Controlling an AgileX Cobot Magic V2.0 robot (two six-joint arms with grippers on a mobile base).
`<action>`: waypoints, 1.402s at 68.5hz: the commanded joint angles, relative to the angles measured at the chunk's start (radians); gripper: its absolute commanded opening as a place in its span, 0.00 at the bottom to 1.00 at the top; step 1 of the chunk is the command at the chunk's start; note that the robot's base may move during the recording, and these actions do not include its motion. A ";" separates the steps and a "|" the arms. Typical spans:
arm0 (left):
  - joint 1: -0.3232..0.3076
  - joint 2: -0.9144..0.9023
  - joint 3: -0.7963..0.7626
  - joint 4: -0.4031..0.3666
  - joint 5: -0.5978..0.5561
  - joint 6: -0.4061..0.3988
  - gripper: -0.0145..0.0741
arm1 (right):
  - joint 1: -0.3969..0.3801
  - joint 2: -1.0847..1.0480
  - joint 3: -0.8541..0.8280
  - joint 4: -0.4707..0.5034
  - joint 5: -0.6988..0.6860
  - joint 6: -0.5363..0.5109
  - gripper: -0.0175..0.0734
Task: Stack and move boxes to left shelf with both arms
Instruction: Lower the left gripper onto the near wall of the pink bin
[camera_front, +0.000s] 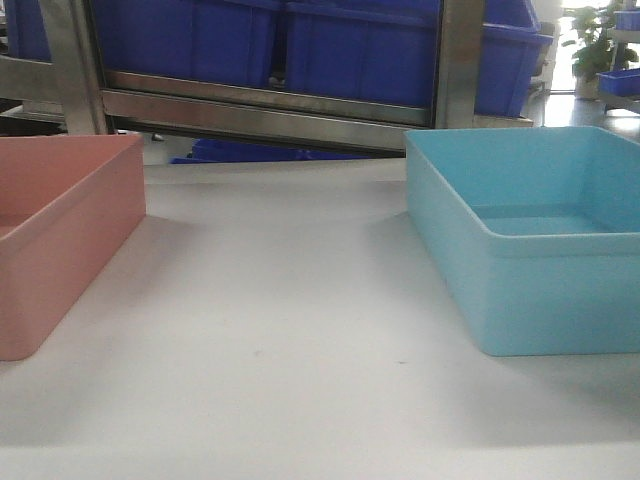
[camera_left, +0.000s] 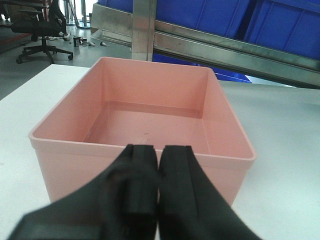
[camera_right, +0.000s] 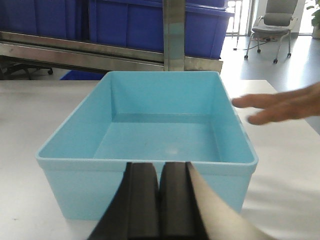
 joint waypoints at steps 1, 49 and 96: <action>-0.006 -0.001 -0.003 0.001 -0.086 -0.002 0.16 | -0.007 -0.017 -0.023 0.001 -0.082 -0.008 0.25; -0.006 0.297 -0.615 0.001 0.100 -0.002 0.17 | -0.007 -0.017 -0.023 0.001 -0.082 -0.008 0.25; 0.160 1.327 -1.476 0.036 1.064 0.084 0.79 | -0.007 -0.017 -0.023 0.001 -0.082 -0.008 0.25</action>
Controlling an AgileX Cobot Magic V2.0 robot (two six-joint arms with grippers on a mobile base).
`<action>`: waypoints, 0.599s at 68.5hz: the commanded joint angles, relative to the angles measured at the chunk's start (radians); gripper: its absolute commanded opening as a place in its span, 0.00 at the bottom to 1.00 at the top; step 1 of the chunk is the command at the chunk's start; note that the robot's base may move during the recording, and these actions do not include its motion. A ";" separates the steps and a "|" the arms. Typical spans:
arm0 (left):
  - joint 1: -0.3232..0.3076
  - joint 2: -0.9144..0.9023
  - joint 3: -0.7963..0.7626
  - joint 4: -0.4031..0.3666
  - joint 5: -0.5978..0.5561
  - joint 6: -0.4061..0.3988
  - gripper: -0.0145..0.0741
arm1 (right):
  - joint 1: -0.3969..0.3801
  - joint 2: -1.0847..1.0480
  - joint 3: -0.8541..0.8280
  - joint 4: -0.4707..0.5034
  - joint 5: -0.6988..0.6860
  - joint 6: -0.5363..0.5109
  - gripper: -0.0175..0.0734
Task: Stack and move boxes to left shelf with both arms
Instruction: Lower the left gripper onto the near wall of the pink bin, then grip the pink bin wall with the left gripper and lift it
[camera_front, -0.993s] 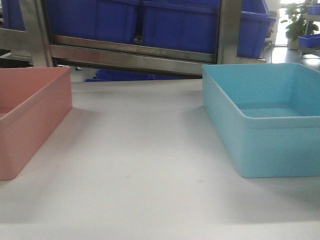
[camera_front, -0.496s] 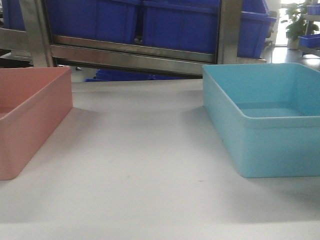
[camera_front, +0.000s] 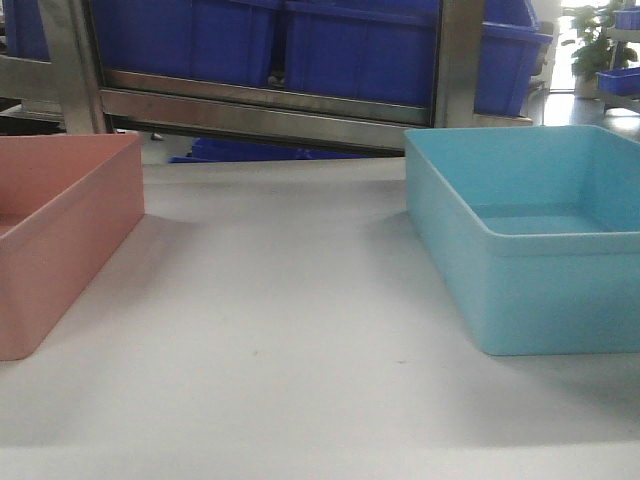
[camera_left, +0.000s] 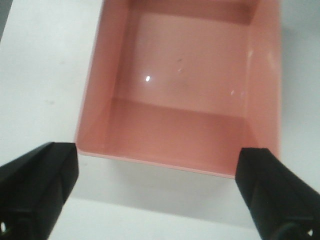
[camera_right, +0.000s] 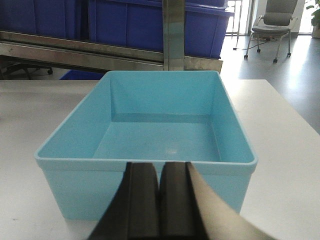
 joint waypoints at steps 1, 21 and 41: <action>0.071 0.111 -0.134 0.000 0.055 0.038 0.79 | -0.007 -0.017 -0.023 0.001 -0.082 -0.008 0.25; 0.201 0.494 -0.391 -0.090 0.067 0.203 0.79 | -0.007 -0.017 -0.023 0.001 -0.082 -0.008 0.25; 0.203 0.763 -0.525 -0.160 -0.033 0.253 0.79 | -0.007 -0.017 -0.023 0.001 -0.082 -0.008 0.25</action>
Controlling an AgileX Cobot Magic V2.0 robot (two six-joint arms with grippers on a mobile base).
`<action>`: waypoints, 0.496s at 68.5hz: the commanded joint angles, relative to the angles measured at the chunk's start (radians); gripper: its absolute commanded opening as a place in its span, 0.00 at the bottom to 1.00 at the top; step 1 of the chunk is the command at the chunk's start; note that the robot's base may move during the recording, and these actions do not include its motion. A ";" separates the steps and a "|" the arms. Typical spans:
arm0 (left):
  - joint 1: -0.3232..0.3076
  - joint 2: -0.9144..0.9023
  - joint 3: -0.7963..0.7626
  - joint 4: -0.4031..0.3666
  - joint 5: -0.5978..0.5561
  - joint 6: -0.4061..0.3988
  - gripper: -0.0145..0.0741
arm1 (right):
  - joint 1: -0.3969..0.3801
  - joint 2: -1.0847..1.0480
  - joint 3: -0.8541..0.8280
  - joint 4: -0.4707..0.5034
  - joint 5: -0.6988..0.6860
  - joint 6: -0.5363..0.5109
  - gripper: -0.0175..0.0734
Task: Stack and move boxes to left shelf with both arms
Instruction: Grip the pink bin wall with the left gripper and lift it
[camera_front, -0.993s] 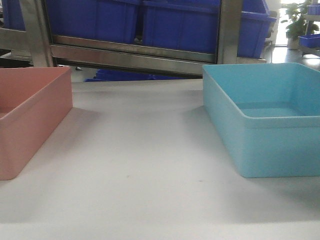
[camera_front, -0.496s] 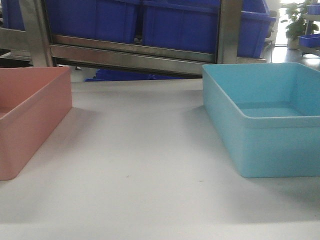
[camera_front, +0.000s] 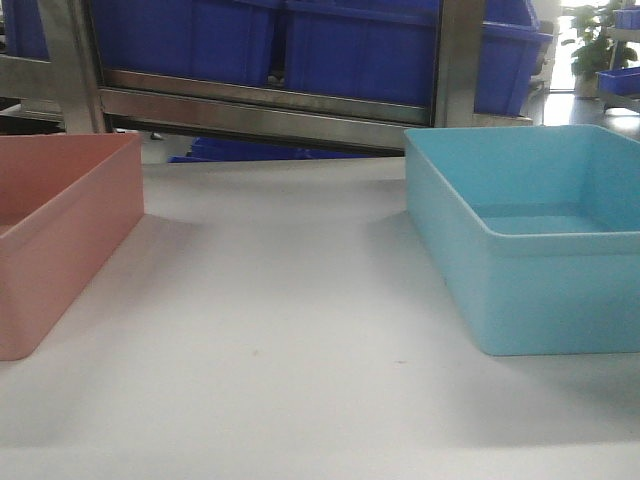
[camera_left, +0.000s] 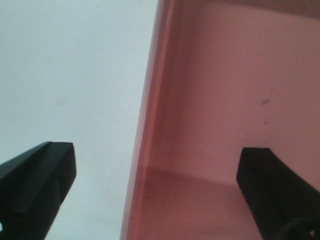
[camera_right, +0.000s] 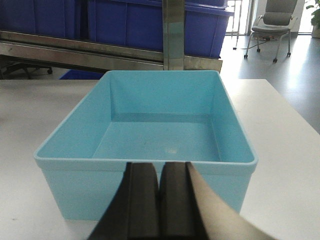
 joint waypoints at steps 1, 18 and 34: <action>0.001 -0.002 -0.051 -0.035 -0.045 0.015 0.79 | -0.007 -0.017 -0.023 0.001 -0.082 -0.008 0.25; 0.001 0.076 -0.059 -0.035 -0.100 0.017 0.79 | -0.007 -0.017 -0.023 0.001 -0.082 -0.008 0.25; 0.001 0.113 -0.059 -0.032 -0.092 0.017 0.72 | -0.007 -0.017 -0.023 0.001 -0.082 -0.008 0.25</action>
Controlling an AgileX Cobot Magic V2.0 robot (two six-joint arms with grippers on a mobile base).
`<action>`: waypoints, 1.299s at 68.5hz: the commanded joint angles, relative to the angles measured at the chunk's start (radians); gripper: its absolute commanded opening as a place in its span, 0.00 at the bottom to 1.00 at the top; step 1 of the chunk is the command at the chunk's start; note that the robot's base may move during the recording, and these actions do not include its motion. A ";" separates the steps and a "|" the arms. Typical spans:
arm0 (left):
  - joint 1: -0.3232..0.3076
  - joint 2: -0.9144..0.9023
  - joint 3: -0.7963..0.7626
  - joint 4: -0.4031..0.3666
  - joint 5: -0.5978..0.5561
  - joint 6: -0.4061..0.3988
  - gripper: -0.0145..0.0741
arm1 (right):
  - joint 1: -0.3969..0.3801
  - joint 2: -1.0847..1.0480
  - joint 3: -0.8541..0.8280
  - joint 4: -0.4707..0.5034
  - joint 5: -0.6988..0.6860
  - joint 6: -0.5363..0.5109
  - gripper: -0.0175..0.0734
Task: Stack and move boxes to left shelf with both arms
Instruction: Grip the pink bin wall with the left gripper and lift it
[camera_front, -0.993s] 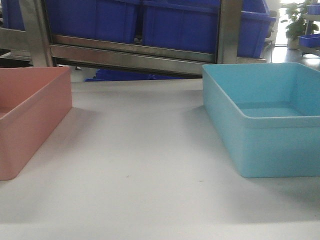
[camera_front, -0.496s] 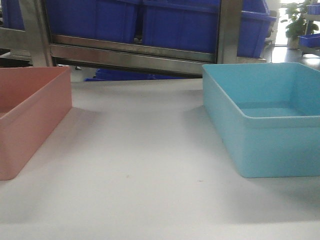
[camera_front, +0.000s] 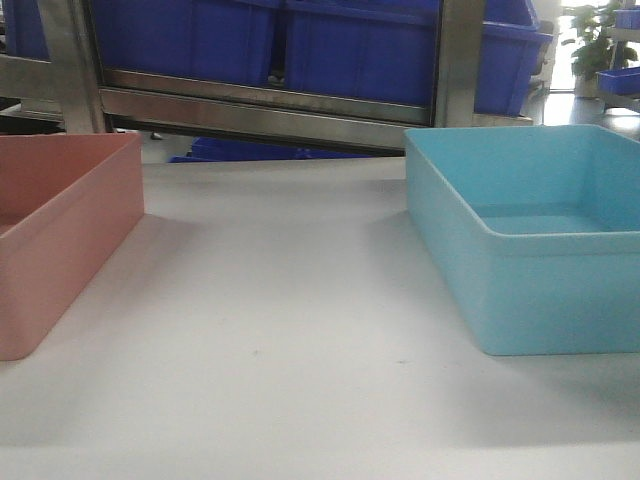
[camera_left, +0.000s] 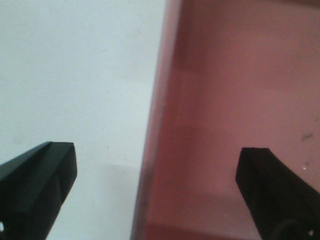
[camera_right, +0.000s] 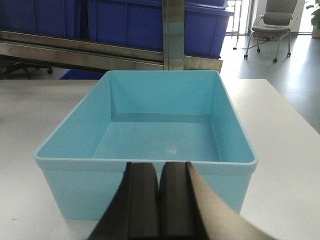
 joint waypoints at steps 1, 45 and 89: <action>0.001 -0.052 -0.036 -0.012 -0.012 0.004 0.70 | -0.007 -0.017 -0.023 0.001 -0.082 -0.008 0.25; 0.001 -0.050 -0.059 -0.017 0.019 0.004 0.16 | -0.007 -0.017 -0.023 0.001 -0.082 -0.008 0.25; -0.178 -0.144 -0.184 -0.209 0.165 -0.222 0.16 | -0.007 -0.017 -0.023 0.001 -0.082 -0.008 0.25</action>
